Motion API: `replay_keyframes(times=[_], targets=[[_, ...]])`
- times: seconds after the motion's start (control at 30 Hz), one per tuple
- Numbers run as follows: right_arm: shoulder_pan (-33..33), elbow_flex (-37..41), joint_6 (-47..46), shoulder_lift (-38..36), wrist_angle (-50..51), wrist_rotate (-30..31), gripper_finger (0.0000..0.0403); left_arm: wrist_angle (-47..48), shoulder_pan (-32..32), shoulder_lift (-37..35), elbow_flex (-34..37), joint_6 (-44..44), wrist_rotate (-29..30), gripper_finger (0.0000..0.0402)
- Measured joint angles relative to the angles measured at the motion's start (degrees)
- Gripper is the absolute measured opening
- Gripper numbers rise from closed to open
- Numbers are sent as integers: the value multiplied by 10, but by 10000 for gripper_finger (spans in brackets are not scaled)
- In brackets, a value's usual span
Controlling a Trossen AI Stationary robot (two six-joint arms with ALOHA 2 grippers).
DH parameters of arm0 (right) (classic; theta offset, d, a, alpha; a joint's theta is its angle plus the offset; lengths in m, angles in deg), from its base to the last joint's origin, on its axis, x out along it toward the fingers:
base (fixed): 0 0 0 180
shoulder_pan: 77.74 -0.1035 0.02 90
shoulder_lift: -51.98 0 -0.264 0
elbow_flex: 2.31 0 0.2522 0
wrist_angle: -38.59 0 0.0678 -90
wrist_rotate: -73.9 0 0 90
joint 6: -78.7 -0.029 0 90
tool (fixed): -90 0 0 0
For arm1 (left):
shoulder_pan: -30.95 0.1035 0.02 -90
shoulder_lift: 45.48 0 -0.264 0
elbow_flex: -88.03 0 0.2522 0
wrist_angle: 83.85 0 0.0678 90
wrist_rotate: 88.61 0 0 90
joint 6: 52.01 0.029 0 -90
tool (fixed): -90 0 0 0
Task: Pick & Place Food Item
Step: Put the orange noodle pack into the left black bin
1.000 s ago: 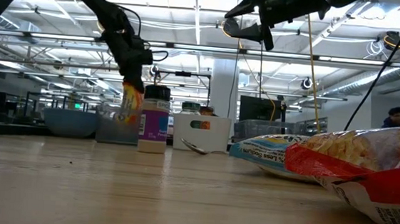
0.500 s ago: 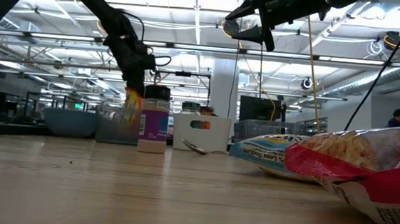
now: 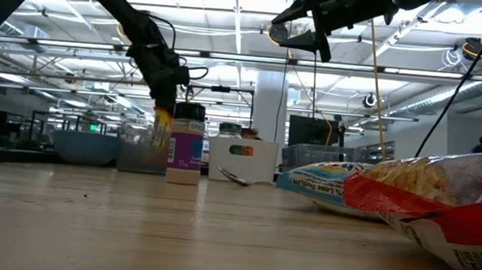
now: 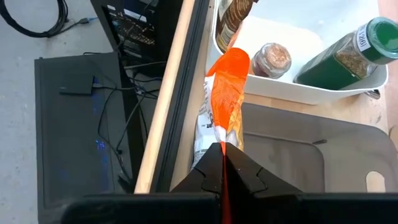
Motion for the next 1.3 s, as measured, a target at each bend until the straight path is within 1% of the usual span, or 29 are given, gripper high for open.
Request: replay_keyframes(times=[0.23, 0.47, 0.83, 0.97, 1.3], targets=[[0, 0, 0, 0, 0, 0, 251, 0, 0, 0, 0, -3, 6, 10], [0, 0, 0, 0, 0, 0, 251, 0, -1, 0, 0, -7, 30, 10], [0, 0, 0, 0, 0, 0, 251, -10, -1, 0, 0, -12, 35, 64], [0, 0, 0, 0, 0, 0, 251, -20, -1, 0, 0, -22, 48, 83], [0, 0, 0, 0, 0, 0, 251, -28, 2, -5, 0, -39, 75, 107]])
